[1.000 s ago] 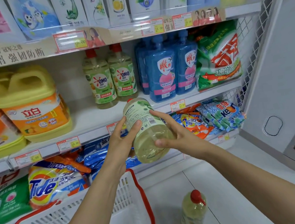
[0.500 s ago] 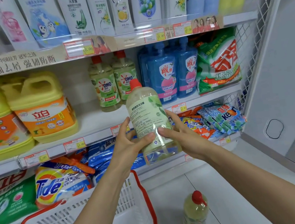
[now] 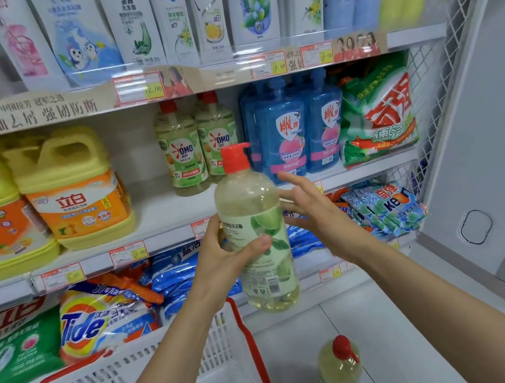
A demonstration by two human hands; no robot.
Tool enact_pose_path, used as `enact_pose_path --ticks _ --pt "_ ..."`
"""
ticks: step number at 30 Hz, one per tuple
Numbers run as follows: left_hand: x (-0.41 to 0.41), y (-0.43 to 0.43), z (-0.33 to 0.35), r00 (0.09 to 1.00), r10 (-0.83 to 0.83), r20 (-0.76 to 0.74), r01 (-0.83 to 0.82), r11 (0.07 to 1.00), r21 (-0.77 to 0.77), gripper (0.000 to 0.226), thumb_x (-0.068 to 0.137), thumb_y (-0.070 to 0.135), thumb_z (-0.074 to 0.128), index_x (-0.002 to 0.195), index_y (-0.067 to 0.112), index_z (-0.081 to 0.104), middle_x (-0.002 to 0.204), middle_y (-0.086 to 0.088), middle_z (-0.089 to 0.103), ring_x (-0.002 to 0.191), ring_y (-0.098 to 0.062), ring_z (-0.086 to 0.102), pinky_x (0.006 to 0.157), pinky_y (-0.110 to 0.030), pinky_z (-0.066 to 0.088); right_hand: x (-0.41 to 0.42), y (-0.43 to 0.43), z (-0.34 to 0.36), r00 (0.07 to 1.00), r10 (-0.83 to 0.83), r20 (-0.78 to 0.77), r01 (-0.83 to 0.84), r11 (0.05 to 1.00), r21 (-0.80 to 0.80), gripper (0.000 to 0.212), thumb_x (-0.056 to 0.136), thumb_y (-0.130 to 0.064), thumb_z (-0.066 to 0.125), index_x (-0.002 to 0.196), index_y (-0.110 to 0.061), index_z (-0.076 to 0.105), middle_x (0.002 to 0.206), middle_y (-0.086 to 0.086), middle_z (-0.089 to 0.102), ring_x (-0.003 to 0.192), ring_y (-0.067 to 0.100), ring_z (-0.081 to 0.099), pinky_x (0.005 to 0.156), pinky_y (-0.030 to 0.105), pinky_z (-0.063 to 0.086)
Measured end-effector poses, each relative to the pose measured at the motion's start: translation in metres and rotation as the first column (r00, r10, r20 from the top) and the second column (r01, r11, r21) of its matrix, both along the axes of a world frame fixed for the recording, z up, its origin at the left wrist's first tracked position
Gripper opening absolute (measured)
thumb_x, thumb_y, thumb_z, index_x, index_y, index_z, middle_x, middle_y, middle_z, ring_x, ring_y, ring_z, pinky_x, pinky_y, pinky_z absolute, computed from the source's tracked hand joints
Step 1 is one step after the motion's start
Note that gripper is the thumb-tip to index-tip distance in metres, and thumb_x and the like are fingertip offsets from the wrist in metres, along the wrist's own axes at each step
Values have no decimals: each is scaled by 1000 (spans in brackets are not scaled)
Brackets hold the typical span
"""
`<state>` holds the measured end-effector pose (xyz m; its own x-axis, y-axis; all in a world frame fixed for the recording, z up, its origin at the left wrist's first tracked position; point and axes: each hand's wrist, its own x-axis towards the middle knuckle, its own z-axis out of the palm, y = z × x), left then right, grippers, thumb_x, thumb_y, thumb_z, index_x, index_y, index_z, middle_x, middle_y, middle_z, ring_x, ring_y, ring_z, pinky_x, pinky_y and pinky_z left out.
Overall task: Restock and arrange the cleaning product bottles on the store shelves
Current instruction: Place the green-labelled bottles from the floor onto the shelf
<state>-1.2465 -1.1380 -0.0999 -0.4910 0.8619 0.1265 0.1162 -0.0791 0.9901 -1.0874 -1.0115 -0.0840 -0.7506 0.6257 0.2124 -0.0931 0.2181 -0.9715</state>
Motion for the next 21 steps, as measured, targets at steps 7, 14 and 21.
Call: enact_pose_path --ticks 7,14,21 --pt "8 5 -15 984 -180 10 180 979 -98 86 42 46 86 114 31 41 112 1 66 91 0 68 69 -19 55 -9 -3 -10 976 137 -171 -173 961 -216 76 84 -65 59 136 -10 54 134 13 63 126 31 58 100 41 51" --pt "15 16 -14 974 -63 -219 57 998 -34 98 59 48 90 142 39 39 120 12 59 104 3 58 83 -24 55 -19 -7 -23 952 -247 -182 216 961 -175 57 85 -53 68 131 -21 56 116 9 69 107 23 68 92 41 56" --pt "15 23 -28 967 8 -255 -20 999 -43 84 50 58 83 126 47 48 105 26 67 100 1 64 85 -38 57 -16 -13 -29 968 -250 25 251 966 -68 75 65 -44 77 130 -25 43 115 -3 56 96 1 63 72 20 55"
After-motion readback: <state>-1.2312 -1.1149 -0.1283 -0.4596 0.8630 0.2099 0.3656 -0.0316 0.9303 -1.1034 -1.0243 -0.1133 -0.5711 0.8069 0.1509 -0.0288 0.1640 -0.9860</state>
